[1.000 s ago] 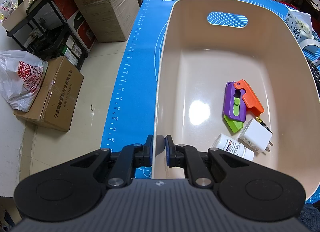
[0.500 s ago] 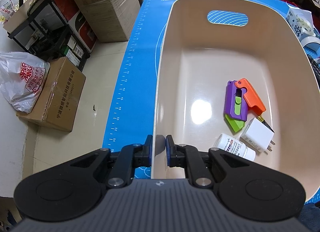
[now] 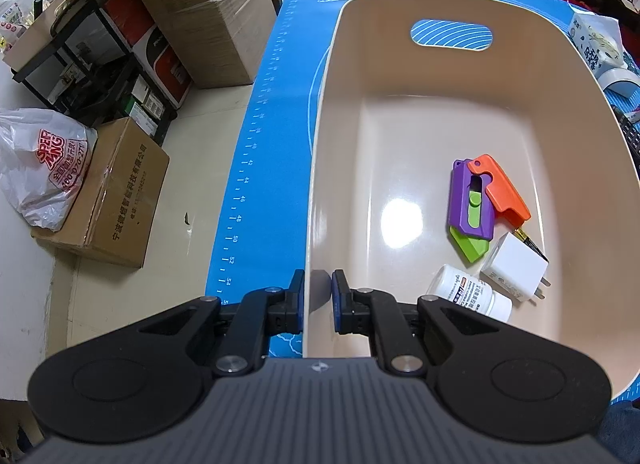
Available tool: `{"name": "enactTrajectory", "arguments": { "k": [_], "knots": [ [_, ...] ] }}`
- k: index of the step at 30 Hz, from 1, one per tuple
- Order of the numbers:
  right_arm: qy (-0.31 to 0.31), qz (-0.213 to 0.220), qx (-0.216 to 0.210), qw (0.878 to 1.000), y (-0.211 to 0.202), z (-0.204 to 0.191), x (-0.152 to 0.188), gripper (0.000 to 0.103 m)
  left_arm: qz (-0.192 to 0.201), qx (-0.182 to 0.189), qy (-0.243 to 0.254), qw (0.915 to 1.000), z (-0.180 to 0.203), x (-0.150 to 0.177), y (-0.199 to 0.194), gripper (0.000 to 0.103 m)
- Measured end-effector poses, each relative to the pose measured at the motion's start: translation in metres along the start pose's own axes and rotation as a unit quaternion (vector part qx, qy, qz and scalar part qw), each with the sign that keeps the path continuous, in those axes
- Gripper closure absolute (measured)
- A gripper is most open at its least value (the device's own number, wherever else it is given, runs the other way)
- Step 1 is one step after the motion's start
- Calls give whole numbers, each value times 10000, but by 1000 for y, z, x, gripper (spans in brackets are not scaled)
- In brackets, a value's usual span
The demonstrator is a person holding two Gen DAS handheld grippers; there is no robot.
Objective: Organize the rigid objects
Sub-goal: 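Move the right gripper to the black TV remote and grasp it, then lift the remote, carry it into the basket and release it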
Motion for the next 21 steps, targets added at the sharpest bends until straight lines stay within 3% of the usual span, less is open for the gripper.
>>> {"name": "enactTrajectory", "arguments": {
  "k": [3, 6, 10, 21],
  "knots": [
    [-15, 52, -21, 10000, -4, -2, -2, 41, 1, -11, -1, 10000, 0, 0, 0, 89],
    [-117, 59, 80, 9999, -8, -7, -4, 47, 3, -8, -2, 10000, 0, 0, 0, 89],
    [-4, -86, 45, 10000, -12, -11, -3, 47, 0, -9, 3, 10000, 0, 0, 0, 89],
    [444, 11, 360, 9984, -47, -10, -22, 47, -3, -9, 2, 10000, 0, 1, 1, 89]
  ]
}}
Point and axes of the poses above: each gripper's, at about its wrist camera, not at the fingertips, and y roughly the way its jaws point, z to its right, x to its underside, the point moved 2 cm from there along y, roughly the way its jaws point, and after that the axes turned 14 degrees about z, right-handed, at the moved point
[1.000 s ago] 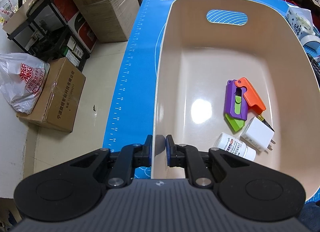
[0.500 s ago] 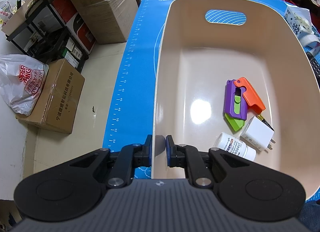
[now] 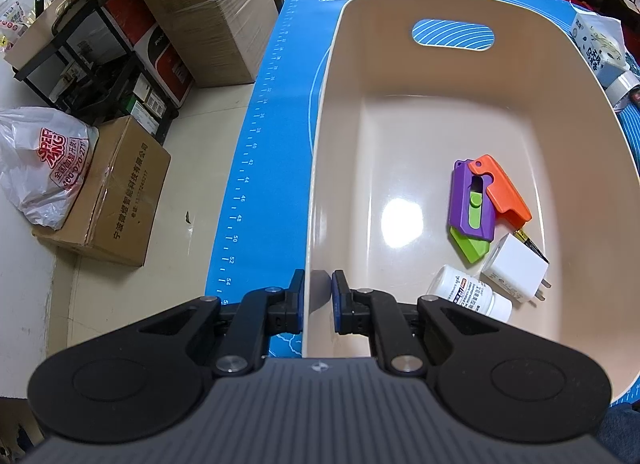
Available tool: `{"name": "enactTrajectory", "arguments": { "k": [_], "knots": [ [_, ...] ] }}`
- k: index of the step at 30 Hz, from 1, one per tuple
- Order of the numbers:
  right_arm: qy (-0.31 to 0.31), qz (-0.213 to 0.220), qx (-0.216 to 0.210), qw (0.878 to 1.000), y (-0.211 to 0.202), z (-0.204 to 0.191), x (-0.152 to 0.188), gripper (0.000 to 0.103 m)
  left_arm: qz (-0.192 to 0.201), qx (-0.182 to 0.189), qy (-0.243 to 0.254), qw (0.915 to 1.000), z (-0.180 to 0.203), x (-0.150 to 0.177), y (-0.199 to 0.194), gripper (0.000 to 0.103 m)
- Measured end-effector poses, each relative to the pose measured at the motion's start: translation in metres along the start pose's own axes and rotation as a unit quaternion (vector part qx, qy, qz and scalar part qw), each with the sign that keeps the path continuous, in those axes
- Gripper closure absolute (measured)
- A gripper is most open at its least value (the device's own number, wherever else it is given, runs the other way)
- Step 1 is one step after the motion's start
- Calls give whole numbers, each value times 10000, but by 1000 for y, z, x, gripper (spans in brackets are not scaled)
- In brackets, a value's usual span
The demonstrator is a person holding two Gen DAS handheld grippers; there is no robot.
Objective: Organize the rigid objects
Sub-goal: 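Lift the remote, carry it into the basket and release it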
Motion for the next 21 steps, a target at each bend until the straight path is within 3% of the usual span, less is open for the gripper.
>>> {"name": "enactTrajectory", "arguments": {
  "k": [6, 11, 21],
  "knots": [
    [181, 100, 2, 9998, -33, -3, -11, 47, 2, -9, -4, 10000, 0, 0, 0, 89],
    [236, 466, -246, 9983, -67, -18, -22, 47, 2, -10, -6, 10000, 0, 0, 0, 89],
    [121, 1240, -1439, 9817, -111, -94, -49, 47, 4, -27, 6, 10000, 0, 0, 0, 89]
  ]
}}
Point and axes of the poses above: each gripper's, at about its wrist camera, not at the fingertips, and y roughly the way its jaws point, z to its right, x to its underside, the point moved 2 cm from there along y, roughly the way its jaws point, and after that the axes turned 14 degrees about z, right-handed, at the moved point
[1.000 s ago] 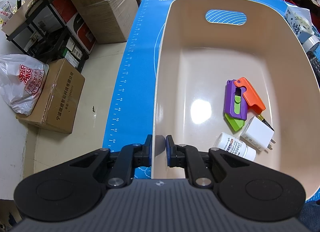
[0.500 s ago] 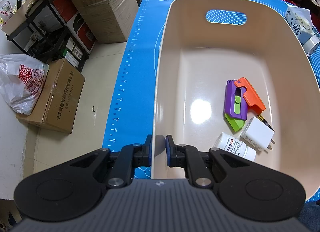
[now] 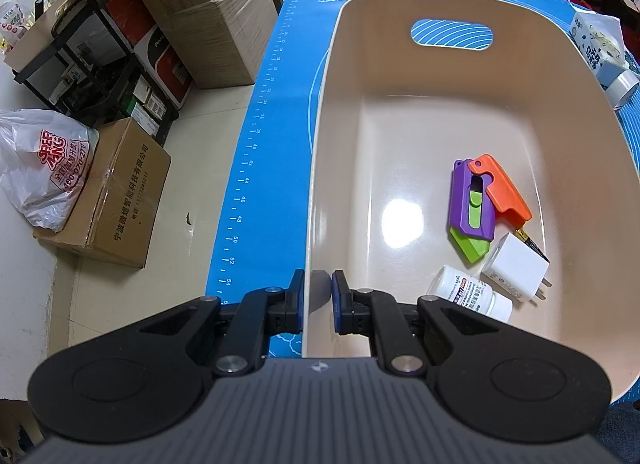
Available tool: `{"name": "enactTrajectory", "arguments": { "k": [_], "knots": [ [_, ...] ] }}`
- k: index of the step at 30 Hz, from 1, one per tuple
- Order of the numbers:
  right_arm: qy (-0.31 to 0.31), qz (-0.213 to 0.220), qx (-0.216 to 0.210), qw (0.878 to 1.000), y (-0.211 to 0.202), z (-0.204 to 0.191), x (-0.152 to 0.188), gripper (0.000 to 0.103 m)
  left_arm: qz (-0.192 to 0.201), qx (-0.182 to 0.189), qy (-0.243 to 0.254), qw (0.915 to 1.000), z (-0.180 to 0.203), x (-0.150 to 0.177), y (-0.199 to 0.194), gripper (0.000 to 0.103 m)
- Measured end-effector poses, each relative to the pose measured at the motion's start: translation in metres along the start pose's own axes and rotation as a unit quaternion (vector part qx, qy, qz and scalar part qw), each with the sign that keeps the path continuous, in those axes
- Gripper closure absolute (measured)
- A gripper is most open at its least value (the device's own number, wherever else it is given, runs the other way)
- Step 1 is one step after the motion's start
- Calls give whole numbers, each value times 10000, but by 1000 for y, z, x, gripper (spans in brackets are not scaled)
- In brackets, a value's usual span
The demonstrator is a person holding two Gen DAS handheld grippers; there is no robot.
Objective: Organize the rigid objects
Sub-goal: 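Lift the remote, carry it into the basket and release it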
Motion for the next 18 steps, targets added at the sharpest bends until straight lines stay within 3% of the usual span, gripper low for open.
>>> {"name": "enactTrajectory", "arguments": {
  "k": [7, 13, 18],
  "knots": [
    [-105, 23, -555, 9984, 26, -56, 7, 47, -2, 1, 4, 10000, 0, 0, 0, 89],
    [103, -203, -652, 9976, 60, -82, 22, 47, -3, 13, 1, 10000, 1, -1, 0, 89],
    [-84, -452, -542, 9975, 88, -95, 43, 47, -4, 30, -5, 10000, 1, -2, 1, 89]
  ]
}}
Point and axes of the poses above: each gripper's, at about its wrist camera, not at the fingertips, and y roughly the way its jaws point, z to its right, x to its underside, the point moved 2 cm from there along y, roughly the way its jaws point, and after that the axes turned 14 degrees about z, right-handed, at the moved point
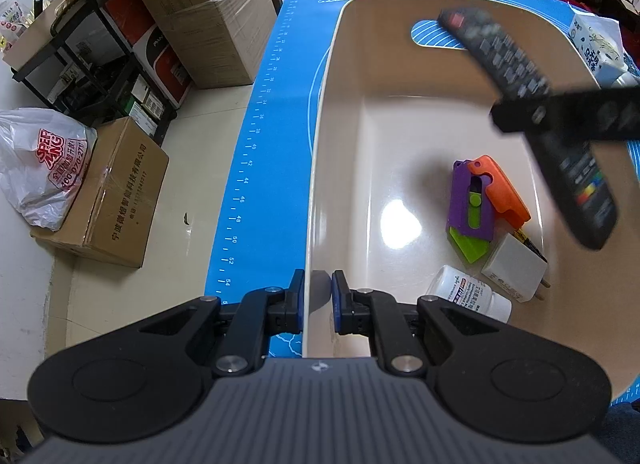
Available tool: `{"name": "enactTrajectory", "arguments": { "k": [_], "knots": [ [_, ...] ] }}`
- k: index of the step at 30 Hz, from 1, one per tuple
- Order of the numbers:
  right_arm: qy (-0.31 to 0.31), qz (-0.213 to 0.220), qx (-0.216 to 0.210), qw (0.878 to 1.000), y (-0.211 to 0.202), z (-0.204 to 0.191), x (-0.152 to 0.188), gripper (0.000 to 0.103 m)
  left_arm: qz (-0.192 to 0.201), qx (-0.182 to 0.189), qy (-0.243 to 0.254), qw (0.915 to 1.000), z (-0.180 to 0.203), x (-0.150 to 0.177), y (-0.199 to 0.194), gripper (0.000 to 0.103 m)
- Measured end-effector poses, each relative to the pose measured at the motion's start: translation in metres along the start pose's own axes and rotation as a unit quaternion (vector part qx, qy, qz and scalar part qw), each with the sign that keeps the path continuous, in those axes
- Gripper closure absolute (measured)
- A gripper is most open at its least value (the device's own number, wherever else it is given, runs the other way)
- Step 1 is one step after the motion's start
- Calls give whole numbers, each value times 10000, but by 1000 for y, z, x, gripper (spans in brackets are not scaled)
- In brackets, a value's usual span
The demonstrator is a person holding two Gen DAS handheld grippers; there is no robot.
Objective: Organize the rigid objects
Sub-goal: 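Lift the remote, carry it into the basket and release it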
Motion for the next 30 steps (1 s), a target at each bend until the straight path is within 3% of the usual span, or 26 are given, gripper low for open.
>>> {"name": "enactTrajectory", "arguments": {
  "k": [9, 15, 22, 30],
  "knots": [
    [-841, -555, 195, 9947, 33, -22, 31, 47, -7, 18, 36, 10000, 1, 0, 1, 89],
    [-1109, -1139, 337, 9867, 50, -33, 48, 47, -3, 15, 35, 10000, 2, 0, 1, 89],
    [-1112, -1512, 306, 9817, 57, -36, 55, 46, -3, 10, 43, 10000, 2, 0, 1, 89],
    [-1165, -1410, 161, 9830, 53, -36, 51, 25, -4, -2, 39, 10000, 2, 1, 1, 89]
  ]
}}
Point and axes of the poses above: each gripper's, at about its wrist camera, not at the fingertips, and y roughly the way its jaws point, z to its right, x to its underside, the point moved 2 cm from there along y, roughly the way its jaws point, and after that the axes turned 14 degrees about z, right-handed, at the moved point
